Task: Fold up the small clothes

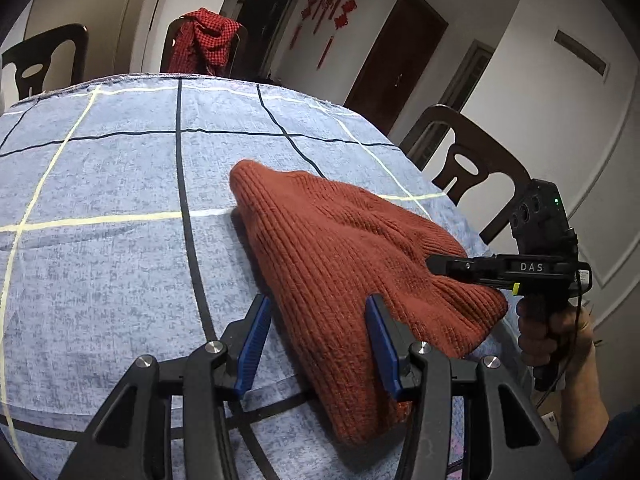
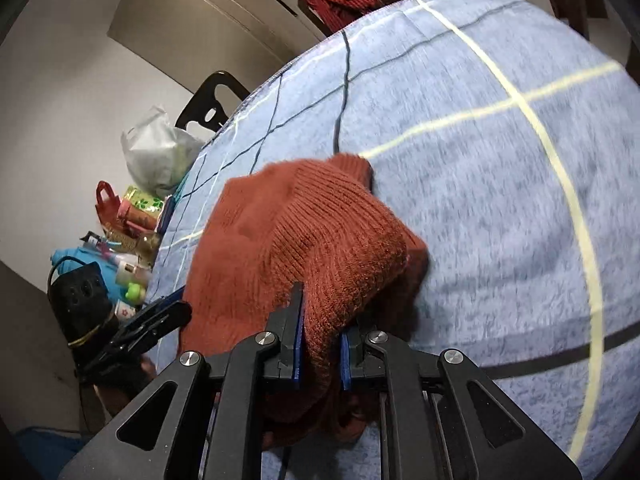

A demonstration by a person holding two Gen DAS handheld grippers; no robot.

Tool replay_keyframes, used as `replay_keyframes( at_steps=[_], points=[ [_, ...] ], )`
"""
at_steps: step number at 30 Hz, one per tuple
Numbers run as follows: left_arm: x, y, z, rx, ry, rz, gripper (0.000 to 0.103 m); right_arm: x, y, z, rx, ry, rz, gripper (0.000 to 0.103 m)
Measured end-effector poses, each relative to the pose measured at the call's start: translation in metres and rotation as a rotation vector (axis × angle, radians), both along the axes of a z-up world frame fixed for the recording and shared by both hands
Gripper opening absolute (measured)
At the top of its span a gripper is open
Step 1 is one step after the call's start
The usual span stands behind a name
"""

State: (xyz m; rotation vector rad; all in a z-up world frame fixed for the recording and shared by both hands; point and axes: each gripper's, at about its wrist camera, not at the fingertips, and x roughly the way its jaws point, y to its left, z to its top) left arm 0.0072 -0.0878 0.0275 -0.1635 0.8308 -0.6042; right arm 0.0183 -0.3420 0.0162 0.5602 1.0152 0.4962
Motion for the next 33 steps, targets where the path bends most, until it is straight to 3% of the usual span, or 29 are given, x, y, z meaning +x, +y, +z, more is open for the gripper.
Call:
replay_keyframes(
  at_steps=[4, 8, 12, 19, 23, 27, 30, 33],
  points=[
    [0.000, 0.000, 0.003, 0.007, -0.008, 0.003, 0.052, 0.000, -0.005, 0.004, -0.014, -0.002, -0.019, 0.021],
    [-0.001, 0.002, 0.010, 0.014, -0.027, 0.010, 0.052, -0.011, -0.010, 0.029, -0.111, -0.091, -0.056, 0.021],
    [0.002, -0.005, 0.018, 0.017, -0.048, -0.008, 0.052, -0.027, -0.016, 0.048, -0.138, -0.161, -0.077, 0.021],
    [0.021, -0.035, 0.026, 0.069, -0.092, -0.059, 0.052, -0.022, -0.018, 0.036, -0.125, -0.152, -0.091, 0.021],
    [0.033, -0.042, 0.012, 0.109, -0.069, -0.053, 0.052, 0.000, -0.002, 0.013, -0.158, -0.106, -0.054, 0.020],
    [0.033, -0.039, 0.001, 0.131, -0.072, -0.035, 0.052, 0.011, 0.000, 0.008, -0.156, -0.120, -0.038, 0.020],
    [0.028, -0.040, 0.006, 0.155, -0.081, -0.028, 0.052, 0.010, 0.002, 0.017, -0.202, -0.125, -0.034, 0.020],
    [0.019, -0.034, 0.014, 0.140, -0.091, -0.027, 0.052, -0.010, 0.006, 0.042, -0.238, -0.185, -0.008, 0.020]
  ],
)
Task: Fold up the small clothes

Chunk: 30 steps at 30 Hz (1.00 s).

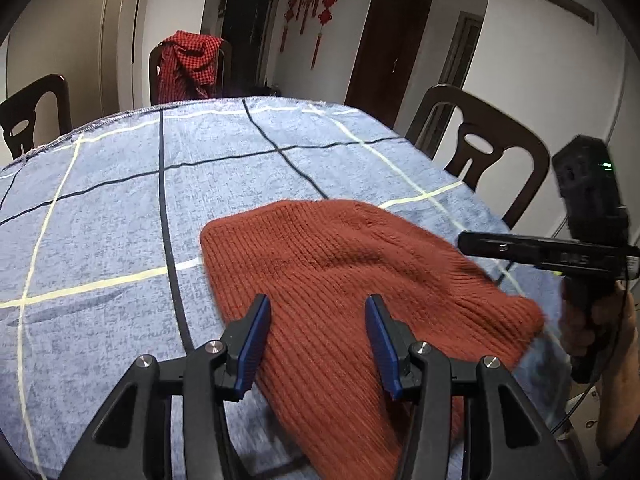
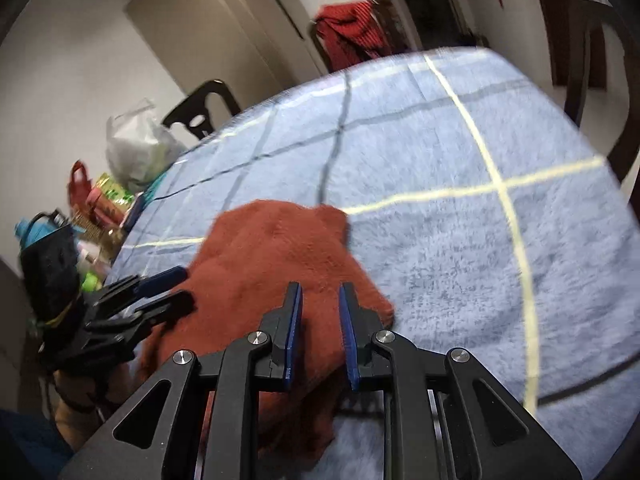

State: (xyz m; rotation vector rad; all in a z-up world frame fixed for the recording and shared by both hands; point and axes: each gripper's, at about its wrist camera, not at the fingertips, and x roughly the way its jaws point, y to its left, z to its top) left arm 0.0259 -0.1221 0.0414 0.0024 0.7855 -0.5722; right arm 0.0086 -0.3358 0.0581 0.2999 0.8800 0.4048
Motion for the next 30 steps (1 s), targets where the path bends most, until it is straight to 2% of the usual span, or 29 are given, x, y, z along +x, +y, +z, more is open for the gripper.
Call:
replay_keyframes(
  at_steps=[4, 6, 8, 12, 14, 18, 24, 27, 30],
  points=[
    [-0.020, 0.012, 0.009, -0.059, 0.004, -0.025, 0.052, -0.043, 0.017, 0.030, -0.056, -0.094, 0.107, 0.020],
    [-0.031, 0.016, 0.010, -0.088, 0.007, -0.046, 0.052, -0.059, 0.024, 0.026, -0.067, -0.082, 0.153, 0.020],
    [-0.041, 0.018, 0.008, -0.111, 0.022, -0.057, 0.052, -0.069, 0.027, 0.010, -0.120, -0.048, 0.170, 0.020],
    [-0.046, 0.016, 0.000, -0.105, 0.025, -0.068, 0.052, -0.067, 0.015, -0.019, -0.180, 0.040, 0.102, 0.019],
    [-0.045, 0.015, -0.004, -0.092, 0.026, -0.062, 0.052, -0.065, 0.011, -0.024, -0.154, 0.041, 0.086, 0.019],
    [-0.047, 0.008, -0.007, -0.032, -0.018, -0.052, 0.052, -0.060, 0.023, -0.026, -0.194, 0.021, 0.085, 0.019],
    [-0.046, 0.016, -0.008, -0.019, 0.002, -0.004, 0.052, -0.068, 0.012, -0.016, -0.180, 0.024, 0.086, 0.020],
    [-0.040, 0.026, -0.008, -0.069, 0.046, 0.011, 0.052, -0.073, 0.014, 0.002, -0.189, -0.040, 0.089, 0.020],
    [-0.033, 0.027, 0.002, -0.079, 0.025, 0.023, 0.052, -0.069, 0.019, 0.015, -0.171, -0.100, 0.084, 0.020]
  ],
)
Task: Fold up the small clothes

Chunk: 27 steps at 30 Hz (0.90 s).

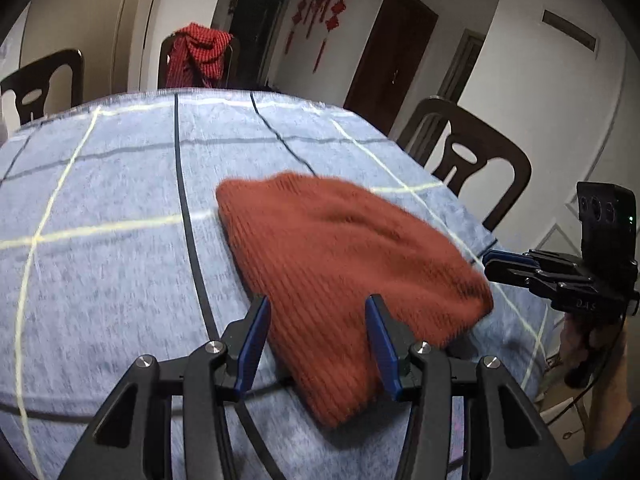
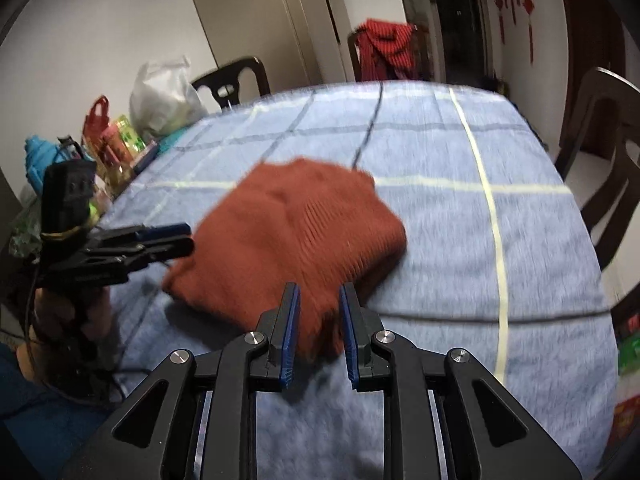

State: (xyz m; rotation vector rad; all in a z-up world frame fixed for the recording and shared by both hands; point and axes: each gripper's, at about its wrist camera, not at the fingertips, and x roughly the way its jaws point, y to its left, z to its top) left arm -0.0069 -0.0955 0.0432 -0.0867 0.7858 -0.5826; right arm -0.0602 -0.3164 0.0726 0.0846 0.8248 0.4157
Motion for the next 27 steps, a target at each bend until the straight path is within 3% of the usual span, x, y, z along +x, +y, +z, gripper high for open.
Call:
replay_keyframes(
  at_steps=[5, 7, 8, 10, 16, 21, 27],
  points=[
    [0.012, -0.013, 0.010, 0.006, -0.044, -0.019, 0.052, 0.025, 0.005, -0.011, 0.032, 0.026, -0.024, 0.020],
    [0.017, -0.016, -0.001, 0.030, -0.007, -0.019, 0.052, 0.035, 0.006, -0.028, -0.018, 0.090, -0.046, 0.020],
    [0.019, -0.018, -0.006, 0.045, 0.005, -0.017, 0.052, 0.036, 0.003, -0.032, 0.004, 0.098, -0.049, 0.020],
    [0.016, -0.019, -0.009, 0.077, -0.015, -0.016, 0.052, 0.037, -0.002, -0.029, 0.044, 0.100, -0.055, 0.020],
    [0.028, -0.021, 0.002, 0.070, -0.023, -0.003, 0.052, 0.050, -0.004, -0.012, 0.051, 0.053, -0.073, 0.020],
    [0.038, -0.032, -0.013, 0.148, -0.008, 0.036, 0.052, 0.073, 0.006, -0.034, 0.005, 0.125, -0.085, 0.021],
    [0.035, -0.031, -0.010, 0.155, -0.008, 0.046, 0.052, 0.069, 0.006, -0.030, -0.009, 0.107, -0.077, 0.022]
  ],
)
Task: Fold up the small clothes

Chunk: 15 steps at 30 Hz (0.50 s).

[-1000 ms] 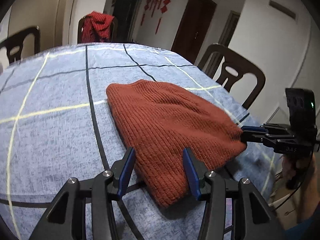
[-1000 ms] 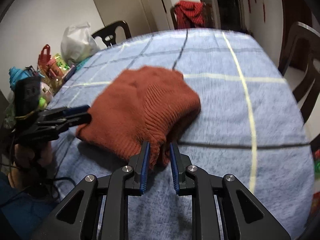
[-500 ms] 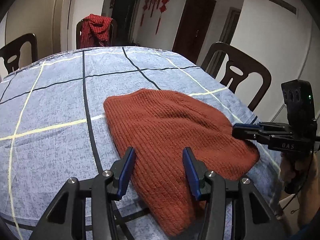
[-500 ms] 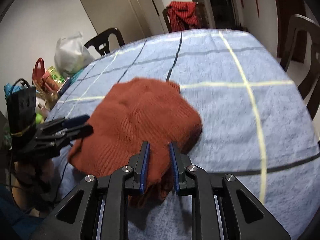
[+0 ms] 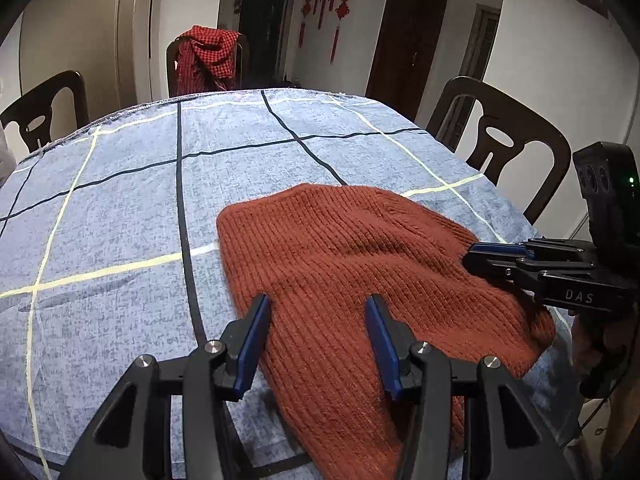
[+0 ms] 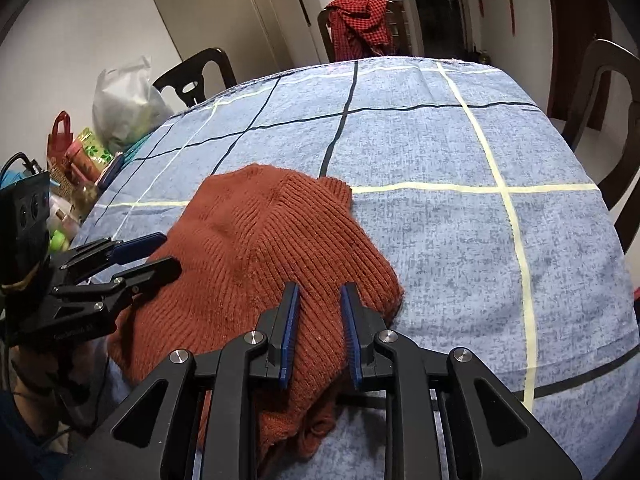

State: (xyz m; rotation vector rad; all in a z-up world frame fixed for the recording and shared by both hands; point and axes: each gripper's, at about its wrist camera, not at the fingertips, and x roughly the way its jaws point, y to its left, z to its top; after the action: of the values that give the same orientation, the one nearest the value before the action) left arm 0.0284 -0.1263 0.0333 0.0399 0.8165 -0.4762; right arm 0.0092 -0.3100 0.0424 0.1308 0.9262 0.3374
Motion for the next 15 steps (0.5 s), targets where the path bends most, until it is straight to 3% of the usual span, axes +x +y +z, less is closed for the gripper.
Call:
replay_keyframes(
  at_steps=[12, 15],
  points=[
    [-0.006, 0.008, 0.007, 0.004, -0.013, 0.046, 0.052, -0.016, -0.004, 0.011, 0.009, -0.030, -0.018, 0.022],
    [-0.007, 0.016, 0.006, -0.030, -0.001, 0.060, 0.053, -0.020, -0.009, 0.010, 0.029, -0.025, -0.033, 0.036]
  ],
)
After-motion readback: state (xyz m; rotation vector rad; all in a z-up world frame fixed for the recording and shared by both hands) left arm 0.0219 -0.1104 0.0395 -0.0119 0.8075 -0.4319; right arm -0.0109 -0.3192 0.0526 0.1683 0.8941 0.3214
